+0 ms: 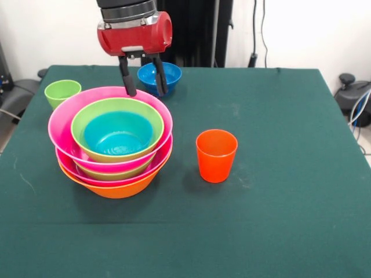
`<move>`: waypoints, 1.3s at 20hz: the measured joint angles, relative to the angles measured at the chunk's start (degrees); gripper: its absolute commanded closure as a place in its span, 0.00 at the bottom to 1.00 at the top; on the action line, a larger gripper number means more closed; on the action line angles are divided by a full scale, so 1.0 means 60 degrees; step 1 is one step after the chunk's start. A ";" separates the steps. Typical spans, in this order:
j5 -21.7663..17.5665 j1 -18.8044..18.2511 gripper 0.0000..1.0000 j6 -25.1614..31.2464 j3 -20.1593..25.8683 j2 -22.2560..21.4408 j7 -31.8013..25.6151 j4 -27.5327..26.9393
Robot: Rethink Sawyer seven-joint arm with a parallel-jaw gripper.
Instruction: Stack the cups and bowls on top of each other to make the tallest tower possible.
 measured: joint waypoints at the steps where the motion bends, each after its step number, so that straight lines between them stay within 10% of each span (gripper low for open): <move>1: 0.0000 0.0001 0.00 0.0000 -0.0001 -0.0018 0.0000 0.0012; 26: 0.0716 0.0878 0.00 -0.0776 -0.0133 -0.1381 0.0000 0.1529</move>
